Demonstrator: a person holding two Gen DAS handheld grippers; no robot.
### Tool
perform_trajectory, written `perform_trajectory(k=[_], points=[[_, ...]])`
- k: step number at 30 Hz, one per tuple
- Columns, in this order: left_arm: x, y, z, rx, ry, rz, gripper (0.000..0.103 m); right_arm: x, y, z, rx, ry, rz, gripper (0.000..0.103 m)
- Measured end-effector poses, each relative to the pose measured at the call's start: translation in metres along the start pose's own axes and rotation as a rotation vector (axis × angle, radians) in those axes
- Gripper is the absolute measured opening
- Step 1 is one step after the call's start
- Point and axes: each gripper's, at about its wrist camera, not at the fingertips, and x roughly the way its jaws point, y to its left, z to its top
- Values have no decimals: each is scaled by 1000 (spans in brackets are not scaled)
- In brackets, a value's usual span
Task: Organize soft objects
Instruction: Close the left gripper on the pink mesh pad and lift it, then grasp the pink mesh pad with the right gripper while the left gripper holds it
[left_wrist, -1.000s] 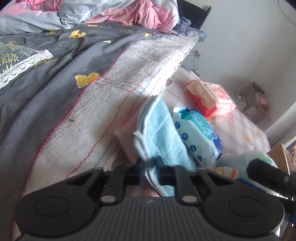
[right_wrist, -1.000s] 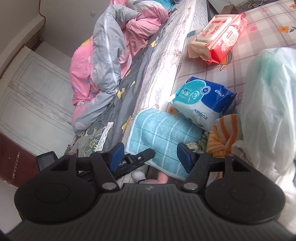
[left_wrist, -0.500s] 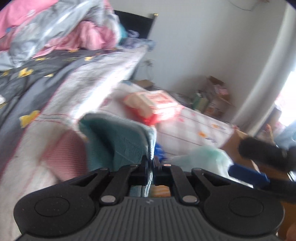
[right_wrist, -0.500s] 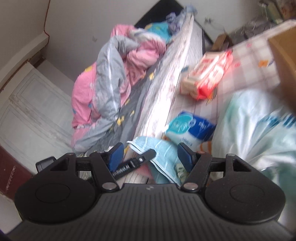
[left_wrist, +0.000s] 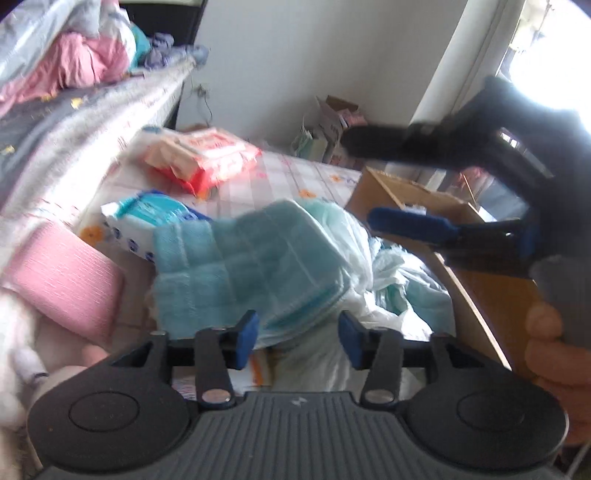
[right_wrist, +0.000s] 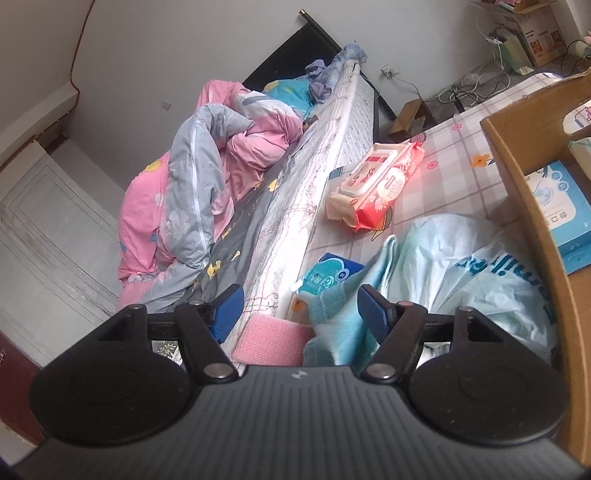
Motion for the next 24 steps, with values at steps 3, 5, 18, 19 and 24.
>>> perform_trajectory(k=[3,5,18,19,24], points=[[-20,16,1,-14,-33,64,54,12,7,-1,-2,30,24,68],[-27,33,6,-61,-37,125,54,24,14,0,-13,70,47,68],[-21,94,11,-217,-10,322,54,119,135,7,-853,496,50,85],[-18,94,10,-215,-6,332,53,129,133,11,-879,506,72,85],[-5,100,11,-214,22,362,51,185,115,22,-854,606,212,83]])
